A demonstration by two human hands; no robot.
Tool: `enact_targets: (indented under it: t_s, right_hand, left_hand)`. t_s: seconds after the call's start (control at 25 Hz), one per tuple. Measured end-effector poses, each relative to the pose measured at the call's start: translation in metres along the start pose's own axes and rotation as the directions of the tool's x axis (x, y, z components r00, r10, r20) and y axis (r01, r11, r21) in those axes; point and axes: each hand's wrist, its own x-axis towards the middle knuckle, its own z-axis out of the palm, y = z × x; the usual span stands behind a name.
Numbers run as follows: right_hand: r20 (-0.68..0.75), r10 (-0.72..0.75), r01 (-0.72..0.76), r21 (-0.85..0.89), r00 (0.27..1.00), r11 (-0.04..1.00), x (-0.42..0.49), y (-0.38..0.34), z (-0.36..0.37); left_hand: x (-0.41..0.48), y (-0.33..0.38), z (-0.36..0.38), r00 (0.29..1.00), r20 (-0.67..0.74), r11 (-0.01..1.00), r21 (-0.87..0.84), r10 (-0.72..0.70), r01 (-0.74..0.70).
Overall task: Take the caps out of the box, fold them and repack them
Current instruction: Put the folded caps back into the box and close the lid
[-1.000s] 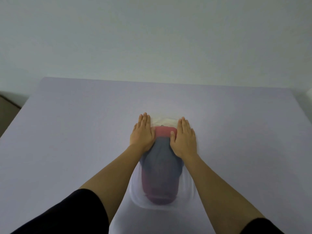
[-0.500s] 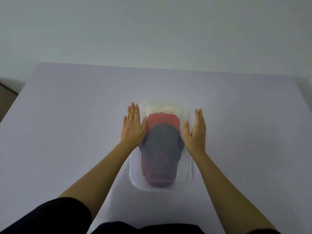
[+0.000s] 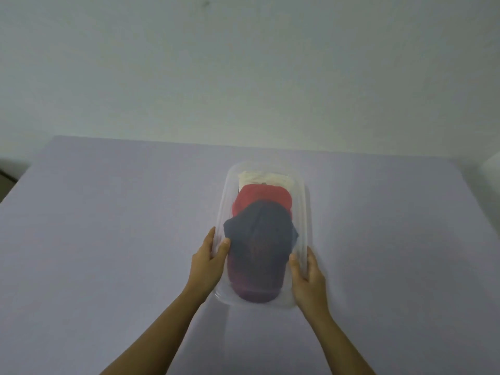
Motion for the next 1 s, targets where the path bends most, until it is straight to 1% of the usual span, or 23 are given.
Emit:
enact_targets:
  t_s: [0.16, 0.4, 0.6, 0.68, 0.84, 0.88, 1.0]
  right_hand:
    - [0.010, -0.048, 0.048, -0.001, 0.999, 0.999, 0.067, -0.029, -0.025]
    - [0.053, -0.074, 0.075, -0.030, 0.996, 0.997, 0.130, -0.046, -0.032]
    - [0.069, -0.082, 0.086, -0.057, 0.994, 0.995, 0.160, -0.053, -0.025]
    - [0.078, -0.091, 0.097, -0.074, 0.993, 0.993, 0.167, -0.053, -0.024]
    - [0.107, -0.091, 0.106, -0.149, 0.990, 0.983, 0.168, -0.059, -0.024]
    - [0.101, -0.107, 0.124, -0.182, 0.989, 0.975, 0.166, -0.061, -0.024]
    - [0.023, -0.263, 0.259, -0.279, 0.964, 0.925, 0.155, -0.069, -0.029]
  left_hand:
    - [0.052, 0.044, 0.032, 1.000, -0.009, 1.000, -0.007, 0.019, -0.019]
    - [0.107, 0.066, 0.054, 0.999, -0.042, 1.000, 0.021, 0.010, -0.009]
    - [0.138, 0.068, 0.058, 0.996, -0.083, 0.999, 0.048, 0.016, -0.012]
    - [0.145, 0.071, 0.060, 0.996, -0.081, 0.998, 0.058, 0.031, -0.026]
    - [0.142, 0.079, 0.058, 0.998, -0.050, 0.990, 0.139, 0.041, -0.033]
    - [0.140, 0.084, 0.056, 0.998, -0.041, 0.982, 0.185, 0.050, -0.042]
    - [0.135, 0.101, 0.043, 0.987, -0.058, 0.947, 0.296, 0.150, -0.126]
